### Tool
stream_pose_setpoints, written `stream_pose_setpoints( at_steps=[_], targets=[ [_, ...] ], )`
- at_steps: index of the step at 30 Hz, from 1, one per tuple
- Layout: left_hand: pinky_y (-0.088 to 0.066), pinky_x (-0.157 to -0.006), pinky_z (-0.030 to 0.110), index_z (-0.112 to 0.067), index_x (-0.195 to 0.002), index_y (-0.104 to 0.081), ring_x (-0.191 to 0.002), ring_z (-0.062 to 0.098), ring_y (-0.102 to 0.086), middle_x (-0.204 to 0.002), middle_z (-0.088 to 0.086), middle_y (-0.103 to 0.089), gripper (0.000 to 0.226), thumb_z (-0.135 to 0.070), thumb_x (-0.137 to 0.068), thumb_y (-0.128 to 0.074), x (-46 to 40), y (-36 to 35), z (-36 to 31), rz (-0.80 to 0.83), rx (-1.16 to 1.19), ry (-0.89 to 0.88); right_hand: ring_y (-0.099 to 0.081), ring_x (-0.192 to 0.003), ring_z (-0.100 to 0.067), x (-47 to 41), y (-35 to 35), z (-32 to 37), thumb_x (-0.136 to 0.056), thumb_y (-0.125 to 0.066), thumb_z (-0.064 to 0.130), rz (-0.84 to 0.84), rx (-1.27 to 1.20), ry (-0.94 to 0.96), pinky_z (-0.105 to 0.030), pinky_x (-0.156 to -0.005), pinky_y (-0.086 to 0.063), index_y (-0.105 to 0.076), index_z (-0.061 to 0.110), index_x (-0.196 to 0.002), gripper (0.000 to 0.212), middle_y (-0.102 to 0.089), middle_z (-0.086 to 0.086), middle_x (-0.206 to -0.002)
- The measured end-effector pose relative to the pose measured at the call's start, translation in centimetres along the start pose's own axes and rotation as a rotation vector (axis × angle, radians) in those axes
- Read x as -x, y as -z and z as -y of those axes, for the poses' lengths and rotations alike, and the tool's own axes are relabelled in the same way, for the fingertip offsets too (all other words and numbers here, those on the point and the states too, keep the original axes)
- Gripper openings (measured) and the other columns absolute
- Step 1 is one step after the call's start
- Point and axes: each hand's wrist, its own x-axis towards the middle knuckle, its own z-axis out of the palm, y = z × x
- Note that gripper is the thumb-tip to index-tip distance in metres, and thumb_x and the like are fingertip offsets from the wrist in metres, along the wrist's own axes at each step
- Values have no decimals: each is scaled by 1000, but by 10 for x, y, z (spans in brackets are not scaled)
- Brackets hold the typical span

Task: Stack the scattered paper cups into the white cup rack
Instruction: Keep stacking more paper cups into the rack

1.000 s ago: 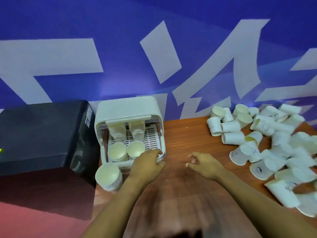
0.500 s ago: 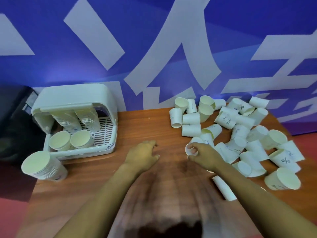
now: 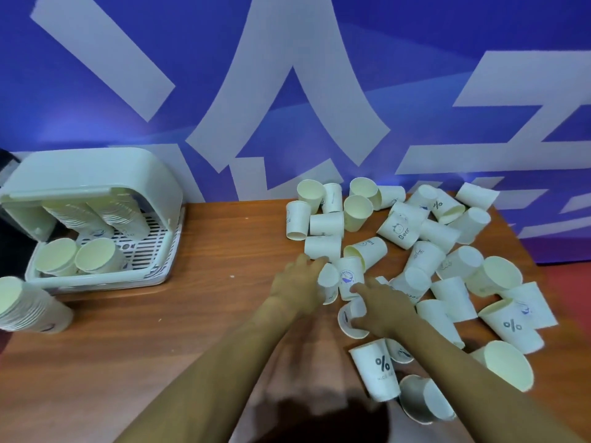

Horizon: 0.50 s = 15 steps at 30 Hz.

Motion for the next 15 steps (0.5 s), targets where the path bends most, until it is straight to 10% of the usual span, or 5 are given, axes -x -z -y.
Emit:
stream_pose_setpoints(
  at_steps=[15],
  targets=[
    [-42,-93,40,-28,-143,-29,-123,31,-47,-138,7,-41,61,-38,-89,-55,-66,-35,-15,151,-147,99,-58,-103,-24,-17,-15,-12,-79,-60,49,25,-18,1,-30,-71,-37,-37,24,-129,61,-54,-3,-113]
  ],
)
